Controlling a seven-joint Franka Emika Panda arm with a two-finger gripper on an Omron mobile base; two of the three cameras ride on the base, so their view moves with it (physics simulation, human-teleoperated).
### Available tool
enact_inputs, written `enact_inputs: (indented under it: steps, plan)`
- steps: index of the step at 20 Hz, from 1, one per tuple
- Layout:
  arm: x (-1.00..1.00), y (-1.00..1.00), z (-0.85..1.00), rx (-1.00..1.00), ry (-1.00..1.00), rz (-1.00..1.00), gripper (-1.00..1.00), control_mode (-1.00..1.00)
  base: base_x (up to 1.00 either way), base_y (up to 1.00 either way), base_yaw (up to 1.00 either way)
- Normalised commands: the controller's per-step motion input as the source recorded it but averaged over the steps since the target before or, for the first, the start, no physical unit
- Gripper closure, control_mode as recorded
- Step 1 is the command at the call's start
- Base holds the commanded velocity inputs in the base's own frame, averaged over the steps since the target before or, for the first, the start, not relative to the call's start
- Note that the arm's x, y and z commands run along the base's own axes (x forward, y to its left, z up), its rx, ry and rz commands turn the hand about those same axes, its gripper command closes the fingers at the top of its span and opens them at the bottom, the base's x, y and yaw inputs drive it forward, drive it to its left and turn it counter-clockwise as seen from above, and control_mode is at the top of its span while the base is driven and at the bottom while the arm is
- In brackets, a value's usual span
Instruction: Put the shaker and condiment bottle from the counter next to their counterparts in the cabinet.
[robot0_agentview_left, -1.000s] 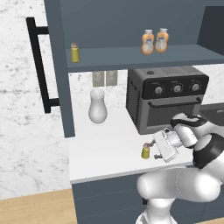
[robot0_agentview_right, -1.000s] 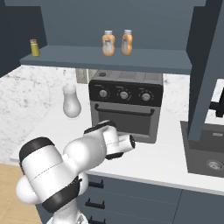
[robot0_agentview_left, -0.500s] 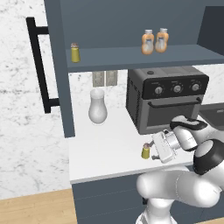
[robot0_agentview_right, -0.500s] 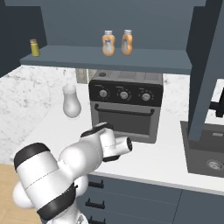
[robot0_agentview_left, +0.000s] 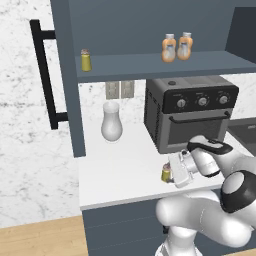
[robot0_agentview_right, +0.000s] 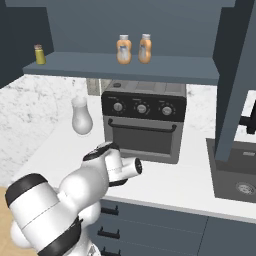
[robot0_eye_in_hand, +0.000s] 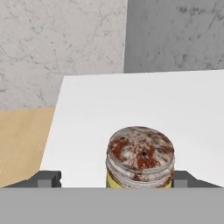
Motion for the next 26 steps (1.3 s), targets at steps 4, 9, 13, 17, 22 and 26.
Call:
enact_inputs:
  steps: [4, 9, 13, 17, 22, 26]
  plan:
    - [0.0, 0.0, 0.0, 0.0, 0.0, 0.0, 1.0, -1.0, 0.0, 0.0, 0.0]
    - [-0.02, 0.0, 0.75, 0.03, 0.15, -0.21, 1.0, -1.0, 0.0, 0.0, 0.0]
    - [-0.22, 0.01, 1.0, 0.04, 0.18, -0.38, 1.0, -1.0, 0.0, 0.0, 0.0]
    - [-0.53, 0.21, 0.97, 0.0, 0.17, -0.44, 1.0, -1.0, 0.0, 0.0, 0.0]
    - [-0.61, 0.62, 0.57, -0.09, 0.07, -0.47, 1.0, -1.0, 0.0, 0.0, 0.0]
    - [-0.75, 0.94, 0.26, -0.06, -0.1, -0.4, 1.0, -1.0, 0.0, 0.0, 0.0]
